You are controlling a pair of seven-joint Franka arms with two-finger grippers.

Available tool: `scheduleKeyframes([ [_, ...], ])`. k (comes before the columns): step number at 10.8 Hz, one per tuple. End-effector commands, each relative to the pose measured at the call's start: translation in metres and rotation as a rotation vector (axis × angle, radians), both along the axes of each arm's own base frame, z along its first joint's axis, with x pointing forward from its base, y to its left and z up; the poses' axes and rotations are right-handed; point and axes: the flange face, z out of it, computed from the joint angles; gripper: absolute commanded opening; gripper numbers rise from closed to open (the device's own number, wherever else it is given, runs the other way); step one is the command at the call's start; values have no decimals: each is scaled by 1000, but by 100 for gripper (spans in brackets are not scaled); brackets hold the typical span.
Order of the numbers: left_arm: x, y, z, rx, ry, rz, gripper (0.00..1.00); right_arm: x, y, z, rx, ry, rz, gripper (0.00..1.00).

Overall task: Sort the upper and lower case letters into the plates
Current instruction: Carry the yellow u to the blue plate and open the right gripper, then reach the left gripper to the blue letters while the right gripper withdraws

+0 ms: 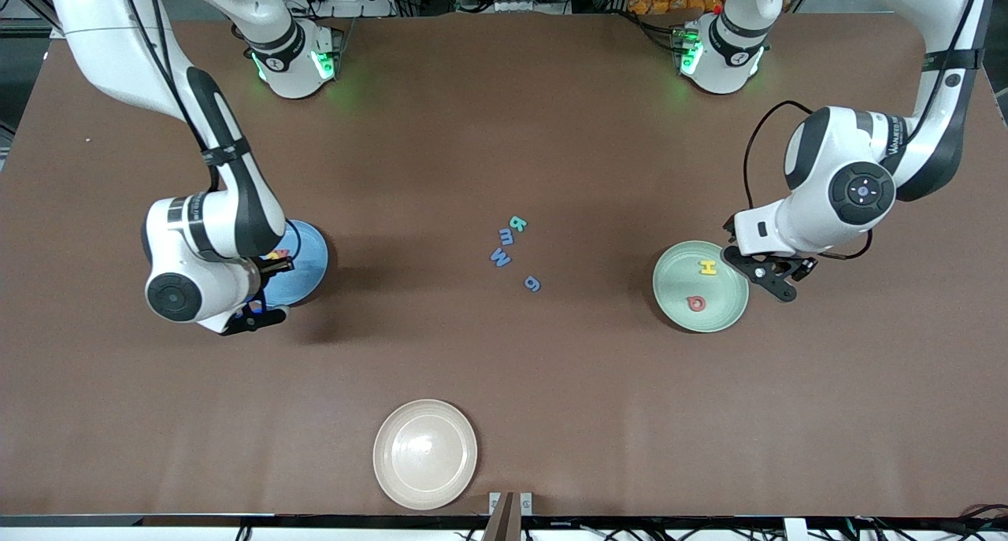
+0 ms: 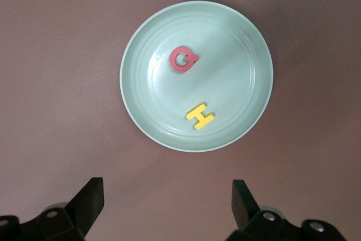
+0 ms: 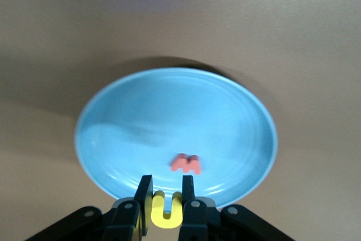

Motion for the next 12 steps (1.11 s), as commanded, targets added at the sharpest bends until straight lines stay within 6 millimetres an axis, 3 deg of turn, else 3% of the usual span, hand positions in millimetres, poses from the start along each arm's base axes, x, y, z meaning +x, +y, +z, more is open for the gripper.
scheduleKeyframes([
  [1,13,-3,12,-17,18,48,100,-27,-17,-12,36,-38,76,0],
  [4,7,-54,7,9,3,159,100,-30,-26,-22,42,-50,62,0],
  [7,-21,-146,0,37,-19,236,100,-35,-31,-31,46,-62,55,0],
  [8,-32,-173,-12,45,-12,225,100,-35,-29,-33,46,-59,57,22],
  [9,-38,-190,-25,40,-12,213,100,-34,-29,-33,45,-61,53,57],
  [10,-43,-206,-32,21,-29,190,100,-33,-27,-32,43,-65,47,100],
  [11,-57,-238,-41,0,-51,166,100,-32,-25,-28,54,-65,32,100],
  [12,-60,-254,-48,-23,-81,192,100,-30,-22,-18,79,-66,5,100],
])
